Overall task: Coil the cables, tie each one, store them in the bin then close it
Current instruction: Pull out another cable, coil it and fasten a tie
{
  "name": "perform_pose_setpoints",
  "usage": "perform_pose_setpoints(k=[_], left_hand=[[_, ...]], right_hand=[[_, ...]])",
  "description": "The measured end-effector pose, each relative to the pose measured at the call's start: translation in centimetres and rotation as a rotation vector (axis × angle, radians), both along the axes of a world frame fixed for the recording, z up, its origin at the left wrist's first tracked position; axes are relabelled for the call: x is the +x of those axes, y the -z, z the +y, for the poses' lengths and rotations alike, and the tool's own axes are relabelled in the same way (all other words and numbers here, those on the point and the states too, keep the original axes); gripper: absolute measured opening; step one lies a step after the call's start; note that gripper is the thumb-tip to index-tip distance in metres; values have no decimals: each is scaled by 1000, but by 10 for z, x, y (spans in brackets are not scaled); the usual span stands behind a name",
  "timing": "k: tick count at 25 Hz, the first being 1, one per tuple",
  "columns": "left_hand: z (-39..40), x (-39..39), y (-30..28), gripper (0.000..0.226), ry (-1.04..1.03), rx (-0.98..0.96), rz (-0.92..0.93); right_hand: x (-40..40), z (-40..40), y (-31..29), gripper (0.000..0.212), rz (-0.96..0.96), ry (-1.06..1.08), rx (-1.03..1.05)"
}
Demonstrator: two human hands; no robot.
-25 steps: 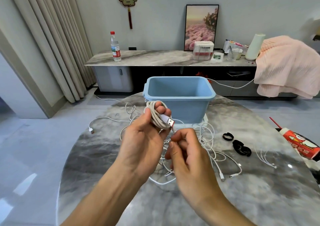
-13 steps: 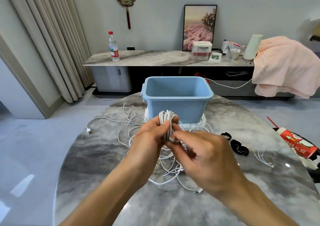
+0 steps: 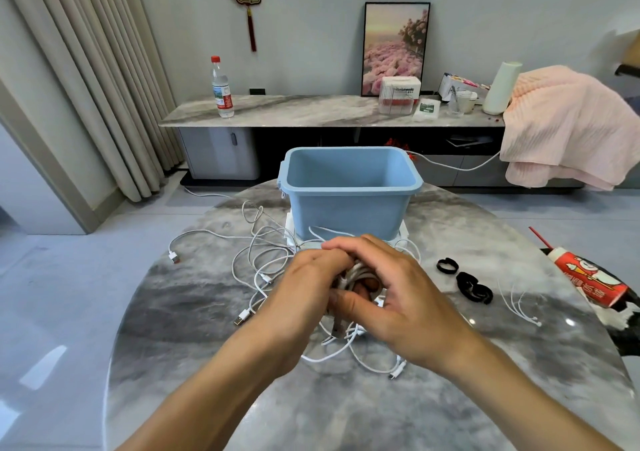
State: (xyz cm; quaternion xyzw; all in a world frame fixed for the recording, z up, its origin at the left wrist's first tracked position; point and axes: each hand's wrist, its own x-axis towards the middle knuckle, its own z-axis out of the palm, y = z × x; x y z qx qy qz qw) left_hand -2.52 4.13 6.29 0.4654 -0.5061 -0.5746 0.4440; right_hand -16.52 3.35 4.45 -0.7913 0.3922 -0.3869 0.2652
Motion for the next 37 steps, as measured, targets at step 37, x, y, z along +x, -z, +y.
perform_pose_setpoints(k=[37], left_hand=[[-14, -2, 29, 17, -59, -208, 107]], right_hand=[[-16, -13, 23, 20, -514, 246, 185]])
